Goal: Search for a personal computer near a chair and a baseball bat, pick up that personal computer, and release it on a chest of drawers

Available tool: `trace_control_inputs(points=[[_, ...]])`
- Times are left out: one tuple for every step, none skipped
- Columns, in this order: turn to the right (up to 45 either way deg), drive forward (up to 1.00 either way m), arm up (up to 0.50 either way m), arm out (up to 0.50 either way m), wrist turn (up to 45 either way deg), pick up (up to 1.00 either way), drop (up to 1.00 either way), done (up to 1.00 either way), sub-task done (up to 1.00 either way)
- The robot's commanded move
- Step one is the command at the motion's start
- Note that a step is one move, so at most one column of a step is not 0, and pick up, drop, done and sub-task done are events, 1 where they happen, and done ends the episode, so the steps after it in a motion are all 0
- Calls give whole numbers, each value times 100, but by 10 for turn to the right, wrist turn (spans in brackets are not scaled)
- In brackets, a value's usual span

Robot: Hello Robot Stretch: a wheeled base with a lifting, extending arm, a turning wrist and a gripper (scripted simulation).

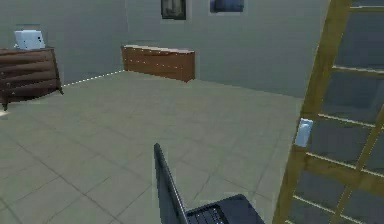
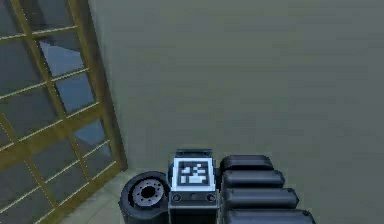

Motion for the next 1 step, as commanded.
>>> trace_control_inputs(points=[[0, 100, 0, 0, 0, 0, 0, 0, 0]])
